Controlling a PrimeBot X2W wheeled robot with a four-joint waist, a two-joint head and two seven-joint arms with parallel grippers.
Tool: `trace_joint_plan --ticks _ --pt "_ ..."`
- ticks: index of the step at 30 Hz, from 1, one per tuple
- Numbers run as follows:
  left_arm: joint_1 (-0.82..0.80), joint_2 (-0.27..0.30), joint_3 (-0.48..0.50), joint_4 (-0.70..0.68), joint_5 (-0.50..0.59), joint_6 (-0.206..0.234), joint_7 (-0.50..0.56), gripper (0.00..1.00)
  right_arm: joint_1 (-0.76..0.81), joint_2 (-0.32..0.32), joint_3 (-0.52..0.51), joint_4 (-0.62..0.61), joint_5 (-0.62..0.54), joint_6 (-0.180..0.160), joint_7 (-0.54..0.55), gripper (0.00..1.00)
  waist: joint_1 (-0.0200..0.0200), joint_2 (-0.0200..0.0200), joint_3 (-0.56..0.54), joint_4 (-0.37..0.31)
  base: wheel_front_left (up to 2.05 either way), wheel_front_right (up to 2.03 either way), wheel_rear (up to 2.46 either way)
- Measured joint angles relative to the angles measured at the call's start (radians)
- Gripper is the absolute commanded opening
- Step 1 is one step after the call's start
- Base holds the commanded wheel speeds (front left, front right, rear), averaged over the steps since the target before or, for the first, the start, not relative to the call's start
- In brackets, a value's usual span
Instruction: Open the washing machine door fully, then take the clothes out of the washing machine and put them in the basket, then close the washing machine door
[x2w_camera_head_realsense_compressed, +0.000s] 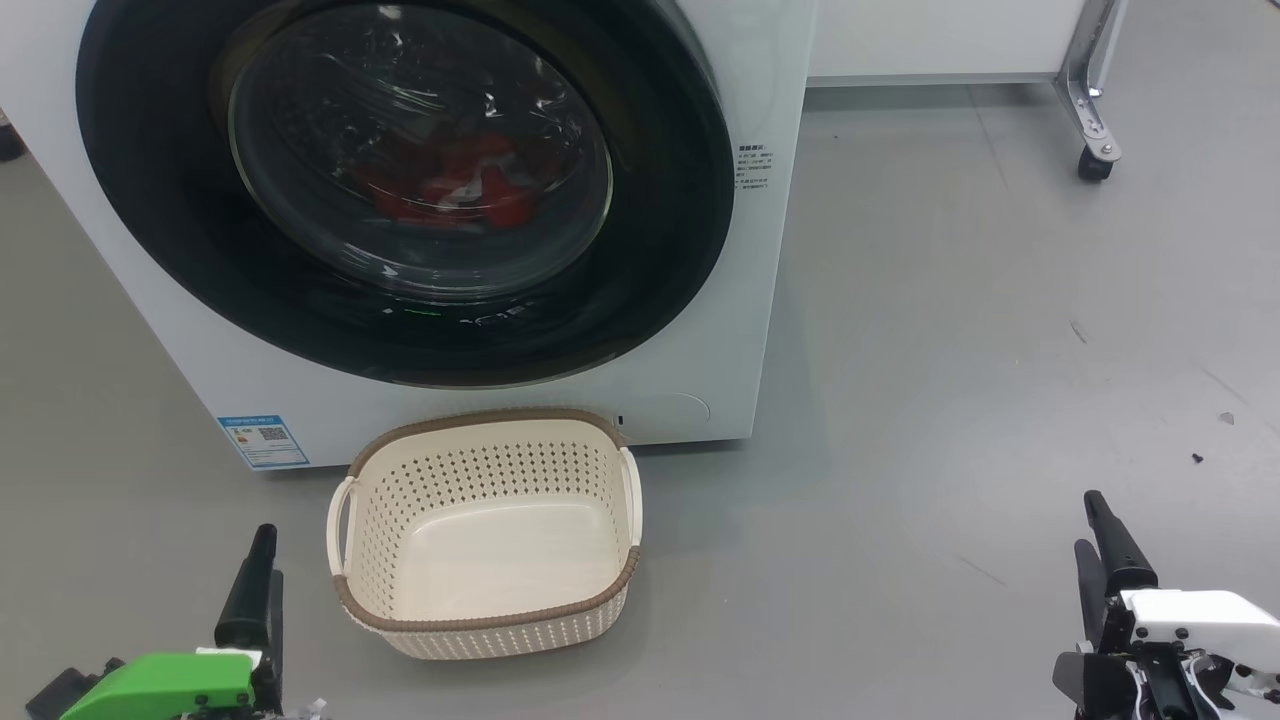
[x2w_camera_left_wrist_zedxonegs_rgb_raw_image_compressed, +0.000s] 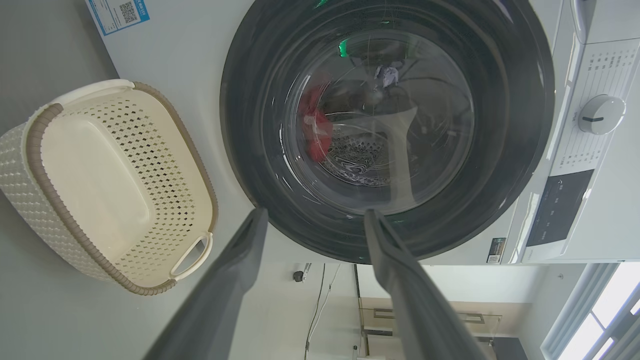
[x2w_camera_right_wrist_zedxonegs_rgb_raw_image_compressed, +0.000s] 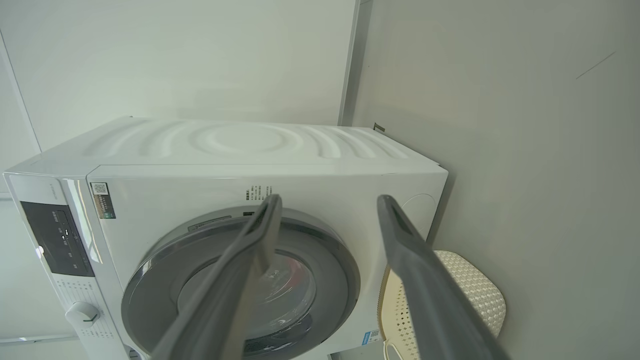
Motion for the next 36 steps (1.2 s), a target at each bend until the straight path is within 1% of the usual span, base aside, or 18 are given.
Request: trace_joint_plan --ticks 4,8,12,14,15,19,22,25,29,32,34,36 --pt "-0.005 0.001 -0.013 -0.008 0.046 0.000 -0.013 1.00 -0.002 -0.009 0.009 0.000 -0.031 0.000 -0.017 1.00 0.0000 0.0000 0.000 0.001 0.00 0.00 0.00" --pt "-0.012 0.011 -0.024 -0.019 0.070 0.000 -0.032 1.00 -0.010 -0.024 0.023 -0.002 -0.075 0.000 -0.033 1.00 0.0000 0.0000 0.001 0.002 0.00 0.00 0.00" --pt "-0.015 0.030 -0.043 -0.030 0.132 0.000 -0.053 1.00 -0.020 -0.048 0.043 -0.005 -0.144 0.000 -0.052 1.00 0.0000 0.0000 0.001 0.003 0.00 0.00 0.00" --pt "-0.018 0.043 -0.054 -0.030 0.181 0.000 -0.061 1.00 -0.024 -0.062 0.054 -0.009 -0.186 0.000 -0.062 1.00 0.0000 0.0000 0.001 0.004 0.00 0.00 0.00" --pt "-0.018 0.043 -0.054 -0.030 0.181 0.000 -0.061 1.00 -0.024 -0.062 0.054 -0.009 -0.186 0.000 -0.062 1.00 0.0000 0.0000 0.001 0.004 0.00 0.00 0.00" --pt "-0.028 0.069 -0.077 -0.032 0.264 0.000 -0.076 1.00 -0.028 -0.089 0.083 -0.012 -0.278 0.000 -0.075 1.00 0.0000 0.0000 0.002 0.006 0.00 0.00 0.00" --pt "-0.034 0.077 -0.093 -0.034 0.324 0.001 -0.087 1.00 -0.034 -0.104 0.104 -0.013 -0.343 -0.002 -0.086 1.00 0.0000 0.0000 0.003 0.007 0.00 0.00 0.00" --pt "-0.039 0.085 -0.113 -0.037 0.386 0.010 -0.099 1.00 -0.042 -0.114 0.124 -0.014 -0.409 -0.015 -0.096 1.00 0.0000 0.0000 0.003 0.007 0.00 0.00 0.00" --pt "-0.040 0.095 -0.131 -0.038 0.458 0.026 -0.110 1.00 -0.043 -0.128 0.149 -0.013 -0.496 -0.044 -0.106 1.00 0.0000 0.0000 0.003 0.008 0.00 0.00 0.00" --pt "-0.041 0.101 -0.149 -0.039 0.509 0.036 -0.121 1.00 -0.046 -0.135 0.166 -0.012 -0.559 -0.056 -0.117 1.00 0.0000 0.0000 0.001 0.008 0.00 0.00 0.00" --pt "-0.043 0.106 -0.161 -0.039 0.553 0.045 -0.128 1.00 -0.048 -0.140 0.176 -0.013 -0.600 -0.072 -0.124 1.00 0.0000 0.0000 0.000 0.007 0.00 0.00 0.00" --pt "-0.045 0.109 -0.176 -0.039 0.586 0.054 -0.135 1.00 -0.051 -0.141 0.187 -0.013 -0.634 -0.076 -0.132 1.00 0.0000 0.0000 -0.001 0.007 0.00 0.00 0.00"
